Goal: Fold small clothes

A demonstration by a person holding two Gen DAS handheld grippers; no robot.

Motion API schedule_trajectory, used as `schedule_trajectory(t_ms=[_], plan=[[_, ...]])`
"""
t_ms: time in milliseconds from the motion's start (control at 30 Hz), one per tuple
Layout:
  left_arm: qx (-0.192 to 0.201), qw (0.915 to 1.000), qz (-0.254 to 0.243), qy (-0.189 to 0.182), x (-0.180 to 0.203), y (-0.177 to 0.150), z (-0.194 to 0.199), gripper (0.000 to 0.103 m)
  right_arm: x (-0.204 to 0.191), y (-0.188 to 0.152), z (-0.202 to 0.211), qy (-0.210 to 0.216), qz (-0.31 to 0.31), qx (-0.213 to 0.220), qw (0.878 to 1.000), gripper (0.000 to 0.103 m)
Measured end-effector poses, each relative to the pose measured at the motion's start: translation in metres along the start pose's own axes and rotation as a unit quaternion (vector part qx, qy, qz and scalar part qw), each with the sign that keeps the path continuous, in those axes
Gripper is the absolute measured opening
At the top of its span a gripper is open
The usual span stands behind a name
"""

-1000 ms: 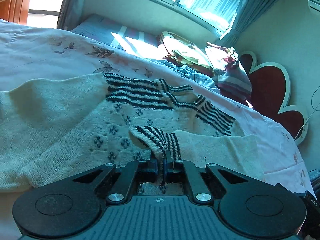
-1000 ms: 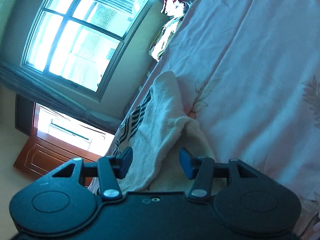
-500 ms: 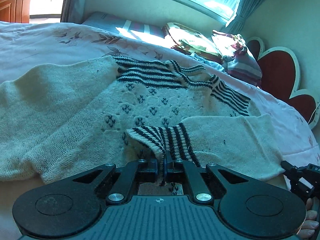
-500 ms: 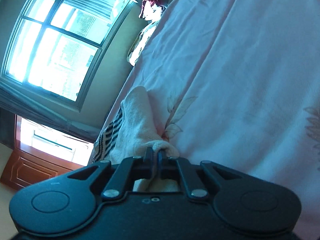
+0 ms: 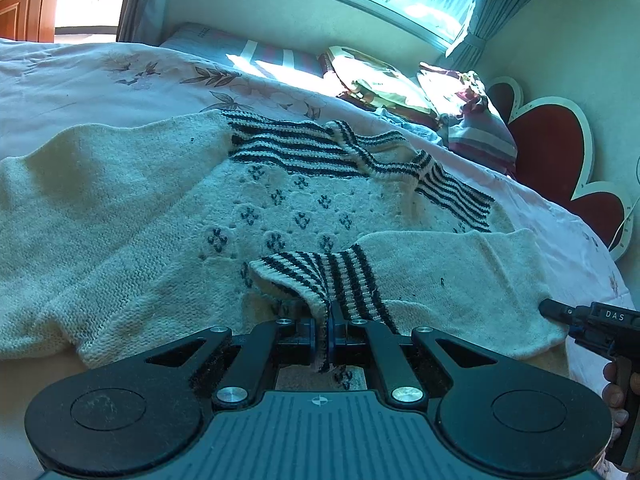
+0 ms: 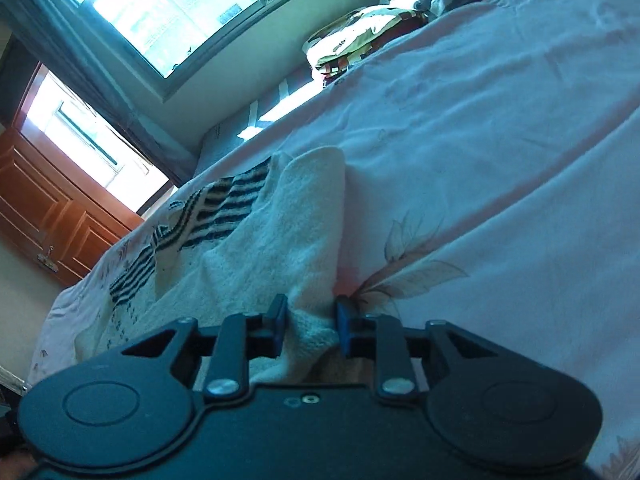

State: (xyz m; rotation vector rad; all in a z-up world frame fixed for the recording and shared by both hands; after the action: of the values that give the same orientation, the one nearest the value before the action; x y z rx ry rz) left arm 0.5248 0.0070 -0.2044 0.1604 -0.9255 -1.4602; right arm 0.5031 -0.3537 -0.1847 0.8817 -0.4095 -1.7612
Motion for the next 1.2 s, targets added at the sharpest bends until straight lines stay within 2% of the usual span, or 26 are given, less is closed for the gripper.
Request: schedule_trajectory(t_ms=[67, 100, 133, 200, 233, 267, 367, 433, 467, 500, 600, 667, 733, 767, 800, 833, 867, 900, 967, 1033, 1100, 1167, 1200], plan=[[0.014, 0.9999, -0.008, 0.003, 0.003, 0.001, 0.004, 0.005, -0.008, -0.001, 0.01, -0.028, 0.07, 0.036, 0.997, 0.009], [0.014, 0.9996, -0.024, 0.01, 0.006, -0.001, 0.003, 0.005, -0.002, -0.005, 0.005, -0.05, 0.086, 0.035, 0.994, 0.009], [0.008, 0.9992, -0.034, 0.017, 0.007, -0.003, 0.001, 0.005, 0.007, -0.011, -0.003, -0.057, 0.079, 0.016, 0.995, 0.007], [0.006, 0.999, -0.038, 0.022, 0.008, -0.004, -0.001, 0.005, 0.021, -0.011, 0.0, -0.033, 0.037, 0.017, 0.999, 0.005], [0.005, 0.999, -0.038, 0.023, 0.008, -0.003, -0.001, 0.005, 0.022, -0.008, 0.002, -0.034, 0.025, 0.016, 0.999, 0.004], [0.004, 0.9991, -0.037, 0.023, 0.008, -0.003, -0.001, 0.005, 0.026, -0.004, 0.014, -0.042, 0.02, 0.032, 0.998, 0.007], [0.003, 0.999, -0.039, 0.024, 0.008, -0.002, -0.001, 0.005, 0.012, 0.005, 0.037, -0.014, 0.04, 0.073, 0.996, 0.007], [0.006, 0.999, -0.037, 0.026, 0.008, -0.003, -0.001, 0.005, 0.002, -0.006, 0.03, -0.014, 0.076, 0.054, 0.996, 0.007], [0.007, 0.9989, -0.037, 0.027, 0.008, -0.003, -0.001, 0.005, 0.002, -0.016, 0.019, -0.03, 0.095, 0.028, 0.995, 0.004], [0.008, 0.9989, -0.036, 0.028, 0.008, -0.003, -0.001, 0.005, 0.006, -0.024, 0.009, -0.05, 0.111, 0.021, 0.992, 0.003], [0.011, 0.9985, -0.044, 0.031, 0.01, -0.003, 0.0, 0.005, 0.009, -0.016, 0.01, -0.044, 0.083, 0.025, 0.995, 0.003], [0.013, 0.9983, -0.048, 0.03, 0.01, -0.004, 0.001, 0.006, 0.005, -0.008, 0.017, -0.043, 0.082, 0.05, 0.994, 0.013], [0.016, 0.9982, -0.049, 0.03, 0.01, -0.005, 0.003, 0.006, 0.0, -0.002, 0.025, -0.036, 0.086, 0.071, 0.993, 0.014], [0.016, 0.998, -0.05, 0.035, 0.01, -0.005, 0.004, 0.011, -0.003, 0.0, 0.026, -0.04, 0.092, 0.079, 0.992, 0.015], [0.017, 0.9974, -0.056, 0.041, 0.012, -0.004, 0.005, 0.022, -0.006, 0.002, 0.024, -0.039, 0.099, 0.083, 0.991, 0.015], [0.021, 0.9966, -0.064, 0.047, 0.014, -0.004, 0.007, 0.044, -0.009, 0.004, 0.022, -0.039, 0.107, 0.085, 0.99, 0.015], [0.027, 0.9957, -0.069, 0.055, 0.016, -0.002, 0.01, 0.058, -0.012, 0.008, 0.017, -0.042, 0.117, 0.087, 0.988, 0.015], [0.041, 0.9934, -0.077, 0.074, 0.017, 0.001, 0.016, 0.079, -0.014, 0.012, 0.013, -0.048, 0.124, 0.09, 0.987, 0.014], [0.055, 0.9895, -0.087, 0.102, 0.017, 0.005, 0.027, 0.081, -0.011, 0.022, 0.004, -0.055, 0.115, 0.094, 0.987, 0.013], [0.086, 0.9885, -0.093, 0.082, 0.024, 0.015, 0.041, 0.08, -0.007, 0.032, -0.005, -0.063, 0.106, 0.1, 0.987, 0.01], [0.097, 0.9872, -0.116, 0.051, 0.039, 0.025, 0.037, 0.079, -0.006, 0.041, -0.018, -0.066, 0.105, 0.102, 0.987, 0.009], [0.059, 0.9901, -0.119, 0.045, 0.043, 0.026, 0.013, 0.079, -0.008, 0.046, -0.029, -0.06, 0.113, 0.103, 0.986, 0.009], [0.018, 0.9924, -0.115, 0.04, 0.041, 0.019, -0.006, 0.08, -0.008, 0.045, -0.04, -0.064, 0.127, 0.097, 0.985, 0.009]])
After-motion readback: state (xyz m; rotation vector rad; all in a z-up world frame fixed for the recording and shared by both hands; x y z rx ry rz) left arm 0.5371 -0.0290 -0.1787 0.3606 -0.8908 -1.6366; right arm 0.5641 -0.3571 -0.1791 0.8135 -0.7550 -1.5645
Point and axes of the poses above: each gripper's, at about its wrist camera, not at the fingertips, and z roughly against the way its jaws point, x to its right, y to its top, the point moved 8 cm from there along -z, roughly the way its jaws point, and after that the axes turned 7 degrees about -y, right-handed, at the moved point
